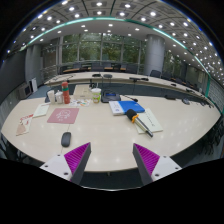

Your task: Arrange mouse

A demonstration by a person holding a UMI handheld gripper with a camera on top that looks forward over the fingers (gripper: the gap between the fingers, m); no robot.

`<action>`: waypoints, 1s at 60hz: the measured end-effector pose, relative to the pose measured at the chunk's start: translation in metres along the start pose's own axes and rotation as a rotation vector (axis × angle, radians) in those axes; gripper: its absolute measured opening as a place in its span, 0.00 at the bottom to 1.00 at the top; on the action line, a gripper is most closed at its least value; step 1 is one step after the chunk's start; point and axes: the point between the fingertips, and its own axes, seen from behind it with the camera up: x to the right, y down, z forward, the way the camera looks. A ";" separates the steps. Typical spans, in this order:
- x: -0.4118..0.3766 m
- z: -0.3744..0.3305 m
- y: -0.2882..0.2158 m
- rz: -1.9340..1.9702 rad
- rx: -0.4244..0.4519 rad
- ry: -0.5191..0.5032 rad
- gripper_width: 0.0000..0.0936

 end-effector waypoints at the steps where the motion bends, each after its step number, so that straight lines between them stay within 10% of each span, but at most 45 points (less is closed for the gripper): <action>1: 0.000 0.000 0.002 -0.002 -0.004 -0.001 0.92; 28: -0.115 0.054 0.146 0.024 -0.143 -0.087 0.92; 60: -0.280 0.273 0.079 -0.022 -0.030 -0.129 0.76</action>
